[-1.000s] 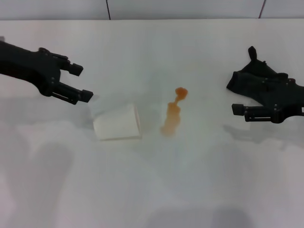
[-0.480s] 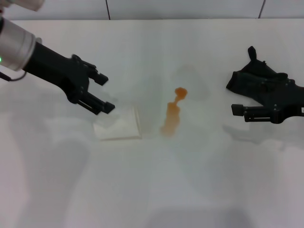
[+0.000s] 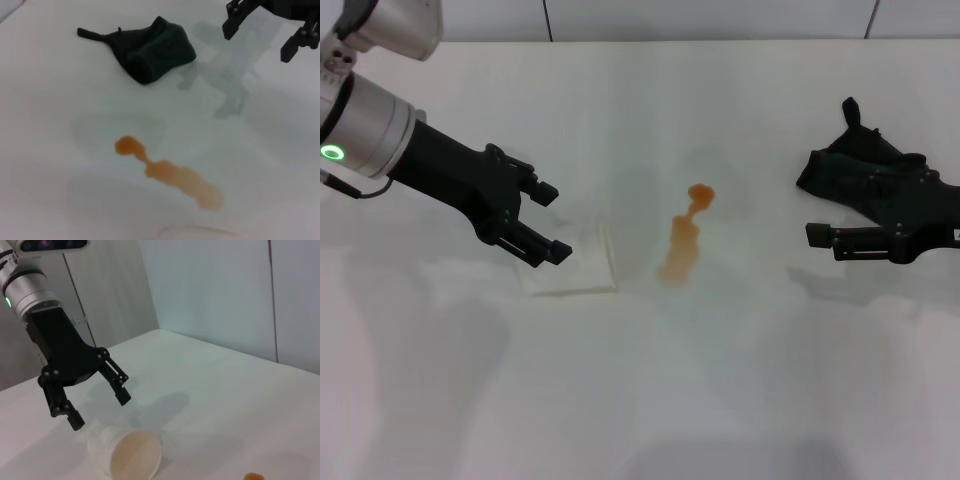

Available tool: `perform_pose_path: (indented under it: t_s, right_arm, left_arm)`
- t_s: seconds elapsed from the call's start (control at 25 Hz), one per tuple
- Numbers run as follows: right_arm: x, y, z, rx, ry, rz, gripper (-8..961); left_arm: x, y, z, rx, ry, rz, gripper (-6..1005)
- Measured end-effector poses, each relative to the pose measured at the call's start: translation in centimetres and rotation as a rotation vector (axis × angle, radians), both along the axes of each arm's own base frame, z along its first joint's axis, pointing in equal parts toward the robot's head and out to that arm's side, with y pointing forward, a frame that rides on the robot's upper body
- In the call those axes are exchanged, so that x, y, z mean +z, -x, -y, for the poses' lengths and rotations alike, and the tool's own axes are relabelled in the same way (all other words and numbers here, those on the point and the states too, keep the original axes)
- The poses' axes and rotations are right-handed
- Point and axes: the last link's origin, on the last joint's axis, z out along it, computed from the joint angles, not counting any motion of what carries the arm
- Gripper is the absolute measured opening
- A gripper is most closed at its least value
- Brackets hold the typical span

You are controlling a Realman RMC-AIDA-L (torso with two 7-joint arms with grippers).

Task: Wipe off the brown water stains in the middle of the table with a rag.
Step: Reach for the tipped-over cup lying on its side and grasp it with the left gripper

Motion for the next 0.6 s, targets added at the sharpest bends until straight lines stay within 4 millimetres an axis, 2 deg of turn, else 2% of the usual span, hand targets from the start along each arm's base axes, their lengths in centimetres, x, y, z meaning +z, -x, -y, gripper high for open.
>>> perform_pose_path:
  t_s: [0.28, 0.6]
  right_arm:
    - [-0.07, -0.01, 0.00, 0.000, 0.002, 0.000, 853]
    - [-0.36, 0.11, 0.08, 0.005, 0.013, 0.002, 853]
  left_arm:
    - [0.04, 0.95, 0.04, 0.021, -0.022, -0.019, 871]
    - [-0.57, 1.12, 0.12, 0.012, -0.007, -0.036, 871]
